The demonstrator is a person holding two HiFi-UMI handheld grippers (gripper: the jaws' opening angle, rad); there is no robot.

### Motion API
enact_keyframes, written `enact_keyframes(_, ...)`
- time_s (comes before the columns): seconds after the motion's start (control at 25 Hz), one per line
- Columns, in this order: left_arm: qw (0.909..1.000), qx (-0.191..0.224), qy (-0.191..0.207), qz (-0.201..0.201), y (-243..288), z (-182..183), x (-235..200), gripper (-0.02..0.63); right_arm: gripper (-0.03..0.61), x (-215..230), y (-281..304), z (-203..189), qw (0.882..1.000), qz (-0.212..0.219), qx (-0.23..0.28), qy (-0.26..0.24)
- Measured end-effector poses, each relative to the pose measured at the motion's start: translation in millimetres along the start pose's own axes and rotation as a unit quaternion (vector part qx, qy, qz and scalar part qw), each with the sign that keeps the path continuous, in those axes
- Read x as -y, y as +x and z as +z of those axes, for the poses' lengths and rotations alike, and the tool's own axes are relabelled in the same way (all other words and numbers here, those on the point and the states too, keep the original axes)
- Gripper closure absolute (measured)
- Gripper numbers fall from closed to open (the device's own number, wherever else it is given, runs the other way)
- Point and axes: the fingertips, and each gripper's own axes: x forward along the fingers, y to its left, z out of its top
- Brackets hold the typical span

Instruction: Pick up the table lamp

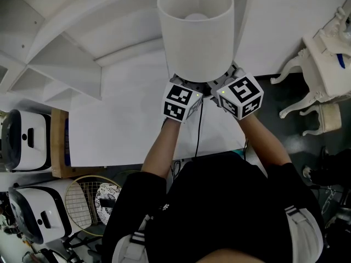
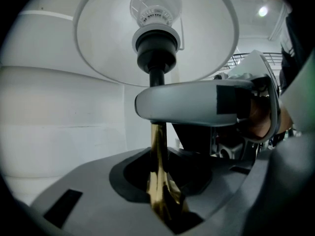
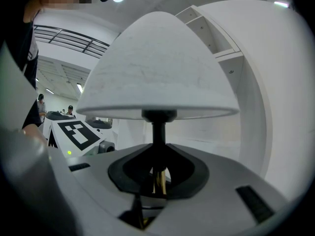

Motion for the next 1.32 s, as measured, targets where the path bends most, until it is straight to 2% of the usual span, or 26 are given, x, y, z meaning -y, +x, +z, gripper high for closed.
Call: enact_keyframes(1.32,0.9999,-0.009,0.004,-0.008,2,-5,8,0.514,0.495,0,-7,-6,1.000,-0.002,-0.006,0.003)
